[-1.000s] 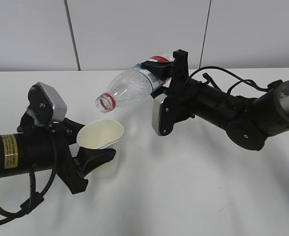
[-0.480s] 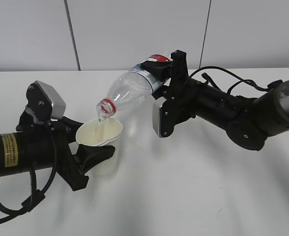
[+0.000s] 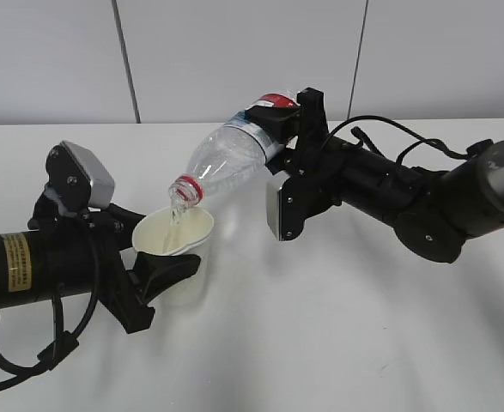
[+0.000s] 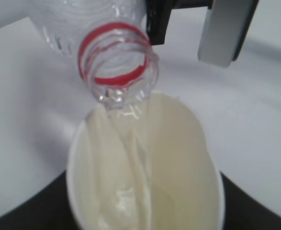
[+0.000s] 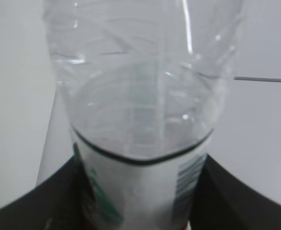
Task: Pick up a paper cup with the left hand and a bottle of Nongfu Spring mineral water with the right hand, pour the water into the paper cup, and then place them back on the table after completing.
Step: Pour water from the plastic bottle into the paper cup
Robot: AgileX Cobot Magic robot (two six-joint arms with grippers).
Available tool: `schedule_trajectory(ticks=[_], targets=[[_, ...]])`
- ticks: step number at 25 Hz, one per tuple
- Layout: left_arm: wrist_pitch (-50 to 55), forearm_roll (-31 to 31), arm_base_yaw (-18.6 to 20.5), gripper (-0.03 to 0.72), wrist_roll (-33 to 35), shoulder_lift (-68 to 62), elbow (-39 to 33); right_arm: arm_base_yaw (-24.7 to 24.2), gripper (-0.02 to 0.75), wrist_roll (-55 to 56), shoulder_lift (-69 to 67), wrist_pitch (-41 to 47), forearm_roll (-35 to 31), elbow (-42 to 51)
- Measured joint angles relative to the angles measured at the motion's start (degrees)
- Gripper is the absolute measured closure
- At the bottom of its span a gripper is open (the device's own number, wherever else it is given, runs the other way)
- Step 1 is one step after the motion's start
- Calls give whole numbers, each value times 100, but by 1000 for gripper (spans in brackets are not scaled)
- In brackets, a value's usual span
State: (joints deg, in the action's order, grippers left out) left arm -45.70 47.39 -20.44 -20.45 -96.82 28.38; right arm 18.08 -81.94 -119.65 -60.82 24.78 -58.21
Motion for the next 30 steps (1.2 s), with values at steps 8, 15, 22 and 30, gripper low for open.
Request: schedule_trajectory(ticks=[8,15,22,30], targets=[[0,0,0,272,0,0,0,0,349,-109,0,-10,0,0],[6,0,0,272,0,0,0,0,349,-118,0,-10,-12,0],[15,0,0,272,0,0,0,0,350,-129,0,-21,-12,0],[34,0,0,275,0,0,0,0,350,-164,0,-21,-12,-3]])
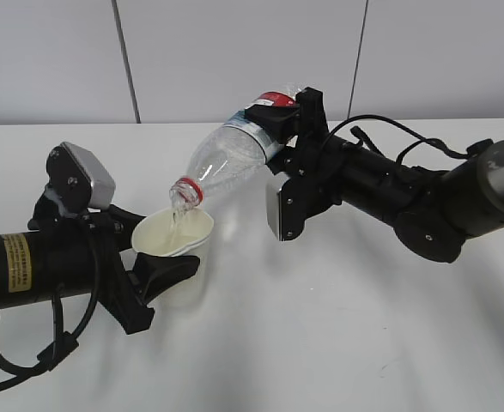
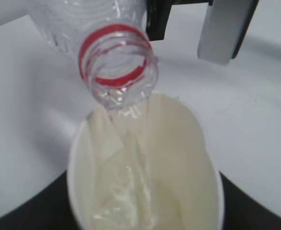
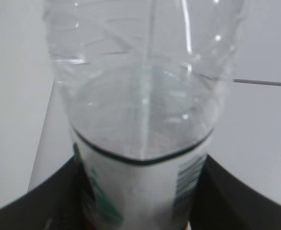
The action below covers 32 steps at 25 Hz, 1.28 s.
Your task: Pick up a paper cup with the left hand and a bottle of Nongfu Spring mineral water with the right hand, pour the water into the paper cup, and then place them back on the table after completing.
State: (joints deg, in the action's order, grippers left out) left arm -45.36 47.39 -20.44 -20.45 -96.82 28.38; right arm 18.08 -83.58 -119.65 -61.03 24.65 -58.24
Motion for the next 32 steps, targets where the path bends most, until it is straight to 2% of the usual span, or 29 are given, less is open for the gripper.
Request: schedule_trajectory(ticks=[22,26,32], targets=[[-13,5,0,286,0,0,0,0,351,-76,0,-36,-79,0],[-46,5,0,287,0,0,0,0,351,370,0,-60,-295,95],[-180,-45,69,288,0,0,0,0,351,1619,0,-112,-389,379]])
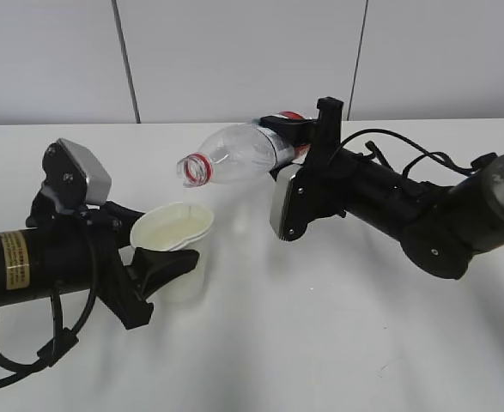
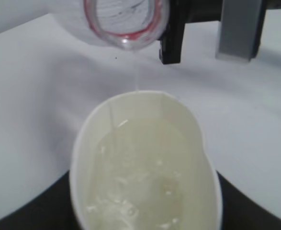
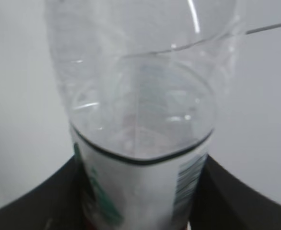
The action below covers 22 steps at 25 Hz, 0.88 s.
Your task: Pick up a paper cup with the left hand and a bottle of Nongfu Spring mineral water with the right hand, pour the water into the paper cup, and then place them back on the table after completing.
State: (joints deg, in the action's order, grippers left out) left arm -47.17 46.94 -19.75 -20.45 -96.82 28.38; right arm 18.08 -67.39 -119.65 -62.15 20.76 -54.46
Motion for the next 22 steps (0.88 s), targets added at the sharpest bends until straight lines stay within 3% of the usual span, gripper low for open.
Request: schedule_trajectory(ticks=[10,16,22], targets=[[-178,-288,84,288,333,0,0,0,351,3873,0,-95,195,220],[-299,-963,90,288,729,-320,0,0,351,5888,0,-104,228,220],[-775,-1508,90,288,1037,-731,0,0,354,7010,0,-118,393,257]])
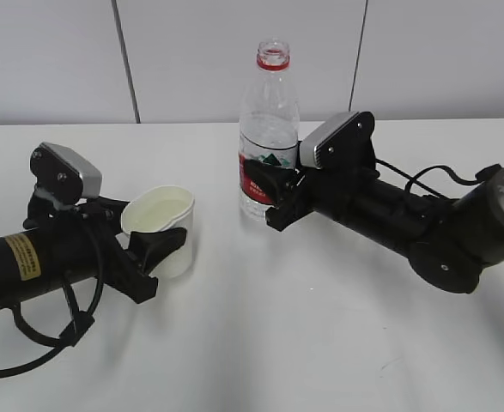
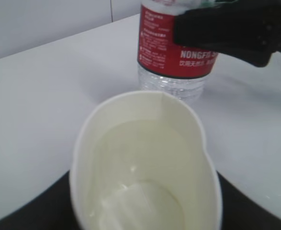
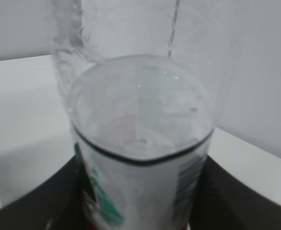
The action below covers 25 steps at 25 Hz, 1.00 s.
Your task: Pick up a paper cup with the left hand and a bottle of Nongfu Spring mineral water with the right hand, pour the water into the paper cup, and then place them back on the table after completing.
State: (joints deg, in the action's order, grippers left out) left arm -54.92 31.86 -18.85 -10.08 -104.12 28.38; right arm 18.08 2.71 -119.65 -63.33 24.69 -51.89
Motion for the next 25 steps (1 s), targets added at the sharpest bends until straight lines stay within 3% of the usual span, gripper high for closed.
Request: schedule_trajectory(ticks=[10,25], targets=[[-99,-588,0,288,285,-125,0,0,356,256,0,-30,10,619],[-1010,-1176,0,291,597,-1117,40,0,357,266,0,-30,10,648]])
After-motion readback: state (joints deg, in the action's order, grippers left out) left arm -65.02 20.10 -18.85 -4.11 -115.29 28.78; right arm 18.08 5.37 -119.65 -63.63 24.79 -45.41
